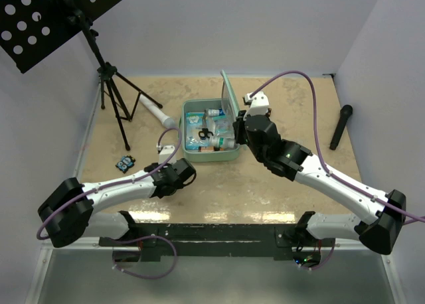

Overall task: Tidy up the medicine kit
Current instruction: Pick up the medical item at the center of the board.

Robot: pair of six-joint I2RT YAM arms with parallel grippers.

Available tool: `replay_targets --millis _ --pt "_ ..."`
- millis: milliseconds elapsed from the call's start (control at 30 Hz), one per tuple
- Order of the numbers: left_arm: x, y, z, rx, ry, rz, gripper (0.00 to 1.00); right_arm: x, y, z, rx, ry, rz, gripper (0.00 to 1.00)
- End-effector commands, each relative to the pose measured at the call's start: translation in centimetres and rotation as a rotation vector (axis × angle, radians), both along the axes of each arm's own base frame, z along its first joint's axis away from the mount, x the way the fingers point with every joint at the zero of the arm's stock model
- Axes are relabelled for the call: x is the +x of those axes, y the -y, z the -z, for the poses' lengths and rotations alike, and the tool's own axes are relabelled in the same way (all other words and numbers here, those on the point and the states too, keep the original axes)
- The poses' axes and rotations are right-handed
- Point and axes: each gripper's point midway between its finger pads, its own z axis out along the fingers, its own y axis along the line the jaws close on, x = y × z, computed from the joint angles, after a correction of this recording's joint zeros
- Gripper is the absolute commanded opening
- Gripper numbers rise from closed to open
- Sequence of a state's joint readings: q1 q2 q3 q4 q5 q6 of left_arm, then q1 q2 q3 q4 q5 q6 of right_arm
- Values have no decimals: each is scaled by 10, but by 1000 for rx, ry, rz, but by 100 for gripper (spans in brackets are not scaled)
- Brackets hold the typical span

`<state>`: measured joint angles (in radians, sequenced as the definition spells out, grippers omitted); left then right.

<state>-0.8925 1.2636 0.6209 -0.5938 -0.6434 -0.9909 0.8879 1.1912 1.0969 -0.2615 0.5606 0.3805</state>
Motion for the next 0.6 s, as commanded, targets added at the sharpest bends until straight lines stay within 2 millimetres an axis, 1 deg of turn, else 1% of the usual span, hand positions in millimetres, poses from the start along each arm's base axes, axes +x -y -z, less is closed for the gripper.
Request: replay_targets --millis 0,100,233,367,433,567 --pt "11 0 -3 61 13 -5 59 -8 8 22 -58 -60 -7 0" --pt "11 0 4 103 -14 -5 59 -9 7 22 -58 -58 -12 0" --pt "9 -5 13 147 -43 -16 53 -9 9 20 -58 -52 -10 0" --pt "7 -6 16 171 -63 -17 46 -10 9 19 -55 -46 -14 0" --pt "7 -6 18 177 -71 -15 39 -11 9 19 -52 -48 -16 0" --pt "7 -5 17 170 -69 -15 18 -12 11 20 -53 -45 -17 0"
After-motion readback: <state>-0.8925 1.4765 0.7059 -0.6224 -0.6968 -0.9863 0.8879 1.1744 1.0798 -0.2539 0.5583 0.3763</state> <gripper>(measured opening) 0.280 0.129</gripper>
